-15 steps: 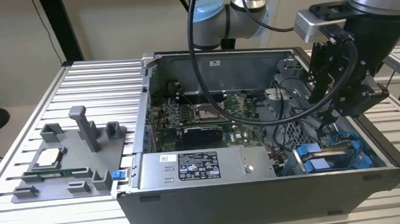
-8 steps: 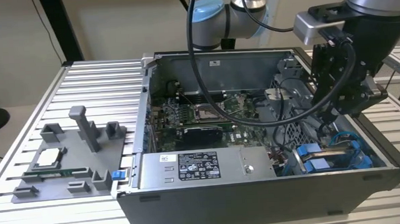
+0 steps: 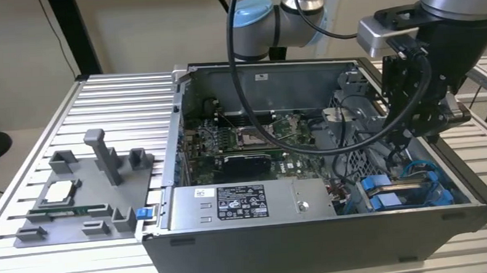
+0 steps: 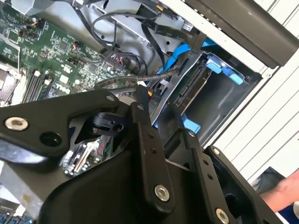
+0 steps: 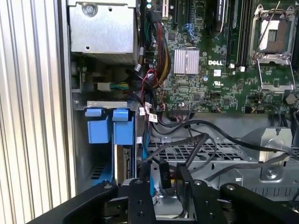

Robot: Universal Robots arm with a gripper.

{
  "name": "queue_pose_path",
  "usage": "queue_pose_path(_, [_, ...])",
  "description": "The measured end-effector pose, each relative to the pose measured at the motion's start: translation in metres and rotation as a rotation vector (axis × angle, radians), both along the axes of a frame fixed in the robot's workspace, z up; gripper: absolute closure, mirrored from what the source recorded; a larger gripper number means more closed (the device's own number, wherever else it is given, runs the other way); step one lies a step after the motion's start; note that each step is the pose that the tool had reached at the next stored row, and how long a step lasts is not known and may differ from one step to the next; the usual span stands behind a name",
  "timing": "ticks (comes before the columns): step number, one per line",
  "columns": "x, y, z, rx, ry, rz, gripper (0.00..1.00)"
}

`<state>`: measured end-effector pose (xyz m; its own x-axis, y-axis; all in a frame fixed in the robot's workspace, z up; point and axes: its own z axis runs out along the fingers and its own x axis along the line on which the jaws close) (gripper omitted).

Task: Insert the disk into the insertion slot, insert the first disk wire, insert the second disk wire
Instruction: 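Insert the first disk wire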

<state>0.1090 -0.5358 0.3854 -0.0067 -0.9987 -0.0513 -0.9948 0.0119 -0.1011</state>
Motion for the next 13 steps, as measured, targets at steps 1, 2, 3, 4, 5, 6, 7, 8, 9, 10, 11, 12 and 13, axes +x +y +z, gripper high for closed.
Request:
queue_pose_path(1, [-0.0004, 0.0000, 0.0000, 0.0013, -0.0034, 0.000, 0.00])
queue_pose_path(2, [-0.0011, 0.0000, 0.0000, 0.0026, -0.0054, 0.000, 0.00])
queue_pose_path(3, [-0.0024, 0.0000, 0.0000, 0.0037, -0.0062, 0.000, 0.00])
queue_pose_path(4, [-0.0034, 0.0000, 0.0001, 0.0041, -0.0064, 0.000, 0.00])
queue_pose_path(5, [-0.0045, 0.0000, 0.0001, 0.0046, -0.0067, 0.000, 0.00])
queue_pose_path(6, [-0.0053, -0.0001, 0.0001, 0.0049, -0.0076, 0.000, 0.00])
queue_pose_path(7, [-0.0057, -0.0001, 0.0001, 0.0054, -0.0094, 0.000, 0.00])
queue_pose_path(8, [-0.0058, 0.0000, 0.0000, 0.0062, -0.0123, 0.000, 0.00])
queue_pose_path(9, [-0.0058, 0.0000, -0.0001, 0.0068, -0.0162, 0.000, 0.00])
queue_pose_path(10, [-0.0058, 0.0000, -0.0001, 0.0071, -0.0206, 0.000, 0.00])
queue_pose_path(11, [-0.0058, 0.0000, -0.0002, 0.0074, -0.0252, 0.000, 0.00])
queue_pose_path(12, [-0.0058, 0.0000, -0.0003, 0.0077, -0.0302, 0.000, 0.00])
queue_pose_path(13, [-0.0058, 0.0000, -0.0003, 0.0076, -0.0335, 0.000, 1.00])
